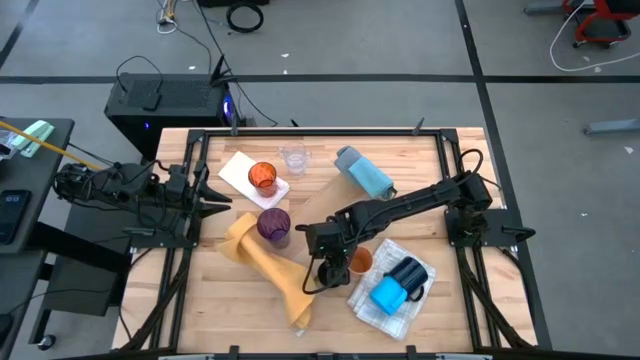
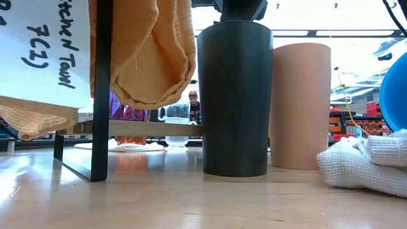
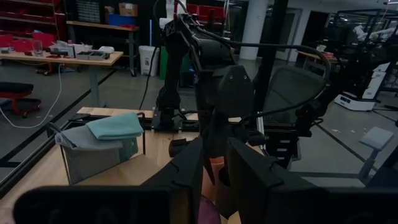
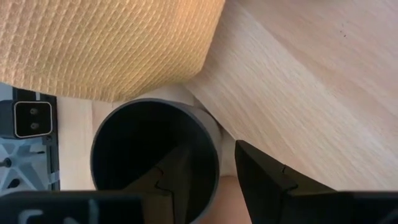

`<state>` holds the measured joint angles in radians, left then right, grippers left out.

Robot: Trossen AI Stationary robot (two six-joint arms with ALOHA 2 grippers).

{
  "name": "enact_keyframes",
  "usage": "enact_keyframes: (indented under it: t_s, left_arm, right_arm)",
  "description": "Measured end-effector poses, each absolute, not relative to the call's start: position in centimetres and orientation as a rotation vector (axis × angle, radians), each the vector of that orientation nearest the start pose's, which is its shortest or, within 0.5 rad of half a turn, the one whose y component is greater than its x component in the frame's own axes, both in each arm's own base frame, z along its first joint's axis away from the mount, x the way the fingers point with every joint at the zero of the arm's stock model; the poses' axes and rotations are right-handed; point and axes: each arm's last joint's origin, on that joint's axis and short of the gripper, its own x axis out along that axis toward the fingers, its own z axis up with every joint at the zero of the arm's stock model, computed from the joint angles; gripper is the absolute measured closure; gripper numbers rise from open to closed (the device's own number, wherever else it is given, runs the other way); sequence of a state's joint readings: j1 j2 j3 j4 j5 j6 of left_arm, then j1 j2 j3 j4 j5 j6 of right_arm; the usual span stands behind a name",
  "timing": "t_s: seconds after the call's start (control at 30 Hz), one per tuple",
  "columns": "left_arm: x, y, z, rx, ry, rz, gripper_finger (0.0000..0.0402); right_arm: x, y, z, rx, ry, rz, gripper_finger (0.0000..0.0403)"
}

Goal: Stack small to large cups/mugs on shelf
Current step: Put the black cup on the shelf

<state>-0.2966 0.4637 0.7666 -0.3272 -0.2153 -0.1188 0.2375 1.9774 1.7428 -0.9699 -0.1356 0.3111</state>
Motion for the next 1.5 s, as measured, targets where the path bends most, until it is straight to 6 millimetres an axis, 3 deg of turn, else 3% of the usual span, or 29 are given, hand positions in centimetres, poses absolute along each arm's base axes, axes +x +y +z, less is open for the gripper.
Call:
enact_keyframes:
  t_s: [0.67,0.93,1.1,1.5]
  left_arm:
    - [9.3,-2.2,35.0,-0.112,0.027,-0.08,0.0321]
    - [9.3,-2.2,35.0,-0.113,0.028,-0.08,0.0316]
    - [9.3,-2.2,35.0,-0.114,0.027,-0.08,0.0309]
    - [9.3,-2.2,35.0,-0.114,0.028,-0.08,0.0316]
  right_arm:
    - [40.2,10.4,24.8,0.219,1.265,0.153,0.0282]
    - [39.8,10.6,23.0,0.266,1.315,0.173,0.0321]
    - [39.8,10.8,22.9,0.284,1.311,0.168,0.0389]
    - [40.2,10.9,24.1,0.294,1.255,0.147,0.0398]
